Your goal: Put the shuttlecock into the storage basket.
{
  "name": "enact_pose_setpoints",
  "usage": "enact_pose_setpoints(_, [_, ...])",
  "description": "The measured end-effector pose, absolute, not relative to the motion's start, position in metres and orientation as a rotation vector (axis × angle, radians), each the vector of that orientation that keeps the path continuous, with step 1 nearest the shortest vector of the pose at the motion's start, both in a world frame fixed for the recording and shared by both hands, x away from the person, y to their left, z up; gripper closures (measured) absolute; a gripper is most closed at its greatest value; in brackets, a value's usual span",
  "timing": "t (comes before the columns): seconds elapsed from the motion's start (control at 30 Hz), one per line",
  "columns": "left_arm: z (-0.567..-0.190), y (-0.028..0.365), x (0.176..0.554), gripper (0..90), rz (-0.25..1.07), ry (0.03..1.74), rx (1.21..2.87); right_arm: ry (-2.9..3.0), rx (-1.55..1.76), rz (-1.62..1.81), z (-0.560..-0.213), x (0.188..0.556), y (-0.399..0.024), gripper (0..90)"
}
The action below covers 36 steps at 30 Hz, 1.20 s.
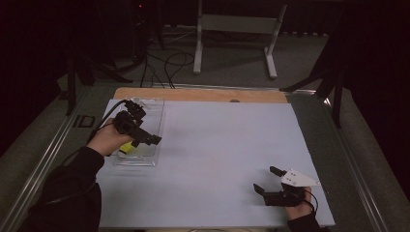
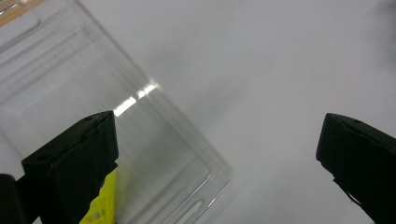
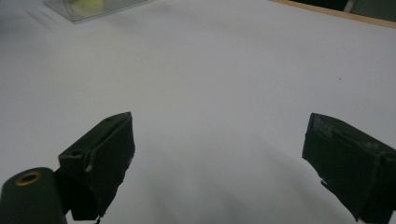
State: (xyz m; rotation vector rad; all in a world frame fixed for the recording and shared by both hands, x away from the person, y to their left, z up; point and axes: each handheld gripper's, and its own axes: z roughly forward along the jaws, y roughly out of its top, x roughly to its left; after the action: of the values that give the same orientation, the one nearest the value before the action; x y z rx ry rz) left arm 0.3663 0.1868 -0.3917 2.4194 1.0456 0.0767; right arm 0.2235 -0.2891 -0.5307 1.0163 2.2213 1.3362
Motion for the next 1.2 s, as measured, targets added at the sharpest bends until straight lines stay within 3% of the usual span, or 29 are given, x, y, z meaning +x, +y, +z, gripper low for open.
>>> enact_pose_setpoints(1.2, [-0.433,0.089,0.334,0.0,-0.04,0.664,2.517,2.227,1.006,1.338,-0.53,0.223,-0.289,9.4])
